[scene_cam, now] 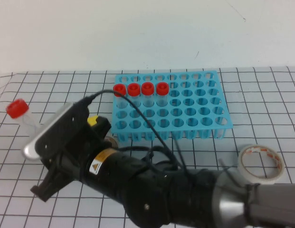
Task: Place the test tubes
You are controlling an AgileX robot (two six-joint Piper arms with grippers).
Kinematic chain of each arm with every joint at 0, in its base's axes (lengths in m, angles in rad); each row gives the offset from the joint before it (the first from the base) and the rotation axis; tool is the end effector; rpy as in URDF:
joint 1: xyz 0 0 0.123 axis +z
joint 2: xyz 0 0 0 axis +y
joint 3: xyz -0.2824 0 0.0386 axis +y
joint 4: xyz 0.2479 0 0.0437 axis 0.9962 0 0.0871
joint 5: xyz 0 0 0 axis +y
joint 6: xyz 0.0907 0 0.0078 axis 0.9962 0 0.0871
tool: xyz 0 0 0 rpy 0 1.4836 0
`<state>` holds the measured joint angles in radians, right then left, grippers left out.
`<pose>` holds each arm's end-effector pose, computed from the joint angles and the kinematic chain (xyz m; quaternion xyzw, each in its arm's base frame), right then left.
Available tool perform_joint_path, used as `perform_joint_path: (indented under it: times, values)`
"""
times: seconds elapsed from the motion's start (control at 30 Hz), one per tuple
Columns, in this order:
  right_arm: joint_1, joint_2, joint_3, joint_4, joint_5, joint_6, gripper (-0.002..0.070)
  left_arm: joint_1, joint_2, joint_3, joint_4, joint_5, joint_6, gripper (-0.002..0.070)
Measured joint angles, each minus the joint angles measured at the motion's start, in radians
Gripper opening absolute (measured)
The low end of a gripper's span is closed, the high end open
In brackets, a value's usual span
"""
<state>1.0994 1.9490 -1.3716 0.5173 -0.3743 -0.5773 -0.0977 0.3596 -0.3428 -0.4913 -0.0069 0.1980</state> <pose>0.2235 0.4025 0.2580 -0.3764 0.6613 0.2514 0.5982 0.0882 -0.0084 0.3049 -0.0675 0.6762 -0.1414 0.7199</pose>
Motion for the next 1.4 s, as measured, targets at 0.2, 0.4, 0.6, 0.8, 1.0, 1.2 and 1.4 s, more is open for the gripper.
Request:
perform_joint_path:
  times: [0.2,0.4,0.6,0.8,1.0,1.2,1.4]
  values:
    - [0.017,0.022,0.000,-0.021,-0.031,0.000,0.0235,0.000,0.002,0.000,0.004,0.066,0.062,-0.0001]
    - [0.076,0.022,0.000,-0.095,-0.116,0.003,0.0235,0.000,0.002,0.000,0.007,0.098,0.089,0.0109]
    - [0.115,0.022,0.000,-0.145,-0.140,0.028,0.0235,0.000,0.002,0.000,0.005,0.089,0.086,0.0419]
    - [0.123,0.022,0.002,-0.145,-0.144,0.045,0.0235,0.000,0.002,0.000,-0.002,0.068,0.086,0.0482]
    - [0.141,0.022,0.034,-0.145,-0.194,0.048,0.0235,0.000,0.002,0.000,-0.023,0.033,0.086,0.0483]
    - [0.155,0.022,0.088,-0.241,-0.284,0.048,0.0235,0.000,0.002,0.000,-0.061,0.007,0.084,0.0482]
    - [0.155,0.022,0.092,-0.274,-0.308,0.046,0.0235,0.000,0.002,0.000,-0.089,0.029,0.084,0.0427]
